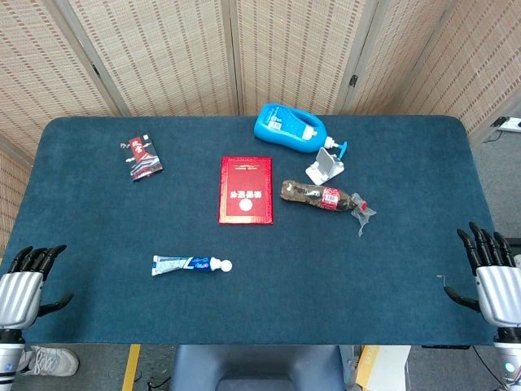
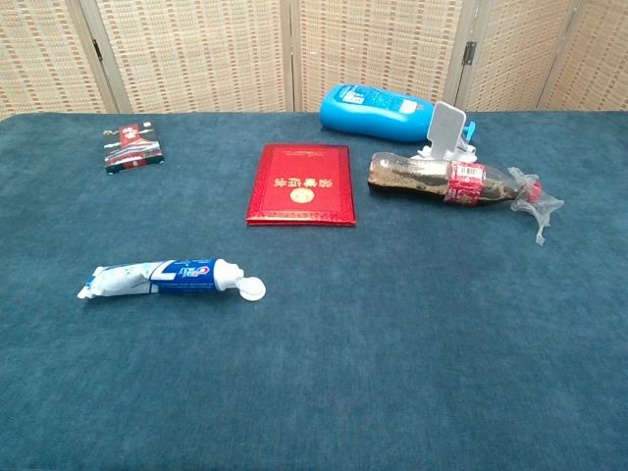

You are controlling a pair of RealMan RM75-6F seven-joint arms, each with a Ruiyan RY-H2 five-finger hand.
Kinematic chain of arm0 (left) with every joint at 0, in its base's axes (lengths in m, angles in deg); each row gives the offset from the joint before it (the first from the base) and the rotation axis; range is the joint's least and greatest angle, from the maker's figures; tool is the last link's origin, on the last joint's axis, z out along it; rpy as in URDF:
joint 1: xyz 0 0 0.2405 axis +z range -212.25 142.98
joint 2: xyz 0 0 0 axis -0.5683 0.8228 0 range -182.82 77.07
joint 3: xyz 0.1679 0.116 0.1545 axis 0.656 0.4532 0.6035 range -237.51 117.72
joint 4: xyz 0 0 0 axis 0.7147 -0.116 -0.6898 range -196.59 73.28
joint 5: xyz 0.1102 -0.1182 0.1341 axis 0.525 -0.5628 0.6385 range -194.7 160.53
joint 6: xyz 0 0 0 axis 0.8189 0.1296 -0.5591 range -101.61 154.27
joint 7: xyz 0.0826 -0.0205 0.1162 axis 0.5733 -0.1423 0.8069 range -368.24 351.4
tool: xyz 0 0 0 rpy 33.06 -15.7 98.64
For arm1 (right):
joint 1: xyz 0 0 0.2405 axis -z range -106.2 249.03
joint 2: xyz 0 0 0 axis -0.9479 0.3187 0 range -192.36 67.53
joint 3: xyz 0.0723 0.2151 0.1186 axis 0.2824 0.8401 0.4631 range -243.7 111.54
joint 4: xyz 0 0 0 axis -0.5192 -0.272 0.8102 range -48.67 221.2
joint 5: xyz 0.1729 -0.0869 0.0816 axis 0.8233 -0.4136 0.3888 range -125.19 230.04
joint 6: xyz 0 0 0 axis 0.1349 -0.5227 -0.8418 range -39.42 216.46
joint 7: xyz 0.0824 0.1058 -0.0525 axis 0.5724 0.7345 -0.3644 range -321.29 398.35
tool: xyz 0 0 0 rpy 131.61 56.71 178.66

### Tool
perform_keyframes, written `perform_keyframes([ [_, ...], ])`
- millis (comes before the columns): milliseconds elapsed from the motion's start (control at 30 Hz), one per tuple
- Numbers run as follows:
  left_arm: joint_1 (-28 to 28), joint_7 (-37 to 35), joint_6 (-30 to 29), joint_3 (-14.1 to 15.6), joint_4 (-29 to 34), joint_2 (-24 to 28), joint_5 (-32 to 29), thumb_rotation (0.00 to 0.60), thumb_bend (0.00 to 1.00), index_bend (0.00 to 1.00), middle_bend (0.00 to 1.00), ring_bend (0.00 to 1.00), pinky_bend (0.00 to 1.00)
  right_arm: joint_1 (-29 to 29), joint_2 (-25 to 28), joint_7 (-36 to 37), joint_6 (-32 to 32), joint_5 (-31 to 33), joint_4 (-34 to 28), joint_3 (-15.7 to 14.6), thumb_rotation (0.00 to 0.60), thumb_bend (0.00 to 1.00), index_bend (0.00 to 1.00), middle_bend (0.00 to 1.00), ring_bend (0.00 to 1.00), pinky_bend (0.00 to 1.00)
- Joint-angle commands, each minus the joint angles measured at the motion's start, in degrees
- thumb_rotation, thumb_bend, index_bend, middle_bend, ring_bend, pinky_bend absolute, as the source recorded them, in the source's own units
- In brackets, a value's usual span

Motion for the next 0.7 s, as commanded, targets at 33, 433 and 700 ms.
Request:
perform_keyframes([
  [33,-0.07,0.21,-0.29,-0.21,-0.34,-0.45,0.00,0.600,0.19,0.19,0.26,0.21,0.16,0.12,0.00,0.10,-0.09,0.04,-0.07,0.00,0.600,0.00,0.00,0.00,0.00,0.00],
  [433,-2.66,-0.37,0.96,-1.21,0.02,-1.36,1.86,0.600,0.19,0.20,0.26,0.22,0.16,0.84,0.26,1.74,-1.80,-0.75,0.42,0.17,0.600,0.00,0.00,0.00,0.00,0.00],
  [700,-8.39,-1.28,6.76,-1.30,1.04,-2.65,5.65,0.600,0.19,0.18,0.26,0.23,0.16,0.89,0.98,2.03,-2.65,-1.56,0.19,0.47,0.600,0.00,0.00,0.00,0.00,0.00],
])
